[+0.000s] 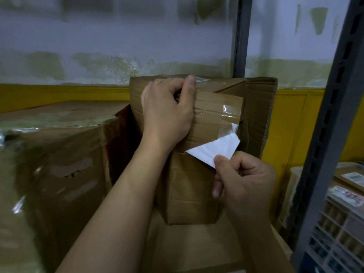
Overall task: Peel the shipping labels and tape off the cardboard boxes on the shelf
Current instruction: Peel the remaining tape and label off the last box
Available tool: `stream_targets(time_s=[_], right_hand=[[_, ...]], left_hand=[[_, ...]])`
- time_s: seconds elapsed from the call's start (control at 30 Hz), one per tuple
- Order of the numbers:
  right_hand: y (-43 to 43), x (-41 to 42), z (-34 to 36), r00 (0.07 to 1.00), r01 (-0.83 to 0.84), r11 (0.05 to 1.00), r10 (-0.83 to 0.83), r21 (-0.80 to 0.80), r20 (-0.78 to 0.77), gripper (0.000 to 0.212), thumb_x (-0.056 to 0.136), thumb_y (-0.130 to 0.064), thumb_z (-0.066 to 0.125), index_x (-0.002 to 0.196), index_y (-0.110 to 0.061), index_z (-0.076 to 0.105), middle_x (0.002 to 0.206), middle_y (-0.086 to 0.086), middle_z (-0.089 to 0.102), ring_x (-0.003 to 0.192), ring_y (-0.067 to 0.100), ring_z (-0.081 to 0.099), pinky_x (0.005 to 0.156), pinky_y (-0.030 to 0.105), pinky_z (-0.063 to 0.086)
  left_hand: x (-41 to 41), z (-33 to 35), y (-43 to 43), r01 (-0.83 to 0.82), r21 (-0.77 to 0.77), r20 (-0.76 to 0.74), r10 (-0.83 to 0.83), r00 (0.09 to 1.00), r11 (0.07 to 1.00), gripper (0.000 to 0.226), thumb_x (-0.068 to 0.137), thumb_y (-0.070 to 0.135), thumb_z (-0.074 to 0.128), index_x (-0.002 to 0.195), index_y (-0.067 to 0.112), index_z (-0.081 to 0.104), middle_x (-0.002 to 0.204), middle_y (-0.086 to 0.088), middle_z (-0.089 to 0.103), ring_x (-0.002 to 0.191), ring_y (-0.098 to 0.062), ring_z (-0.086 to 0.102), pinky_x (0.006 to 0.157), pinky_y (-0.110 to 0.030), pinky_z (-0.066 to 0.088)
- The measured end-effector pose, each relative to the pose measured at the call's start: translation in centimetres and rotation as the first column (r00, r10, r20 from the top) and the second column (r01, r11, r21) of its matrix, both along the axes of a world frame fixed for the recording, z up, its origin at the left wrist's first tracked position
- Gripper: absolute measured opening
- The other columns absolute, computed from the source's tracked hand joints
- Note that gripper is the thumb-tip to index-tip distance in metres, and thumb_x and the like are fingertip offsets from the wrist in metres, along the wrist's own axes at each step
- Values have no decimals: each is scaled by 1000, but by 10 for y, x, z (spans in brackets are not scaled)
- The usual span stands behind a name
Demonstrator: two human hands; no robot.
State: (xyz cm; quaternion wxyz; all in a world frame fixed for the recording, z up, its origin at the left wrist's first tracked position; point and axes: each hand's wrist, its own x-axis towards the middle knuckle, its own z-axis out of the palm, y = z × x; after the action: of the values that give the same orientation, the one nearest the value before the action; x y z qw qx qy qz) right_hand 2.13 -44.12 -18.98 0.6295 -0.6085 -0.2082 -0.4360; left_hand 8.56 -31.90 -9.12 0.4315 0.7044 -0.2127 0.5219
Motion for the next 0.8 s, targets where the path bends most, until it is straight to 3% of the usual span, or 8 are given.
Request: stream_targets(time_s=[0.23, 0.5, 0.8], right_hand=[[-2, -10, 0, 1000, 17, 999, -17, -34, -10, 42, 79, -10, 64, 47, 4, 42, 35, 9, 45, 30, 3, 45, 41, 14, 34], [-9, -24, 3, 994, -57, 996, 51, -65, -93, 39, 79, -10, 62, 49, 4, 41, 36, 13, 45, 30, 6, 46, 40, 19, 37], [-29, -25, 18, 932, -278, 959, 254, -60, -258, 33, 74, -10, 61, 47, -4, 42, 39, 15, 38, 27, 11, 36, 40, 16, 29]], left_hand=[[0, 1, -6, -28, 18, -50, 29, 998, 999, 52, 99, 32, 49, 50, 32, 30, 46, 15, 37, 56, -4, 34, 85, -65, 43], [-2, 3, -5, -14, 54, -117, 21, 993, 998, 52, 98, 36, 47, 49, 30, 33, 46, 18, 43, 56, -6, 38, 92, -63, 41], [-2, 6, -6, 12, 55, -171, -2, 985, 998, 49, 98, 38, 46, 50, 31, 40, 47, 18, 49, 56, -1, 43, 94, -68, 40]])
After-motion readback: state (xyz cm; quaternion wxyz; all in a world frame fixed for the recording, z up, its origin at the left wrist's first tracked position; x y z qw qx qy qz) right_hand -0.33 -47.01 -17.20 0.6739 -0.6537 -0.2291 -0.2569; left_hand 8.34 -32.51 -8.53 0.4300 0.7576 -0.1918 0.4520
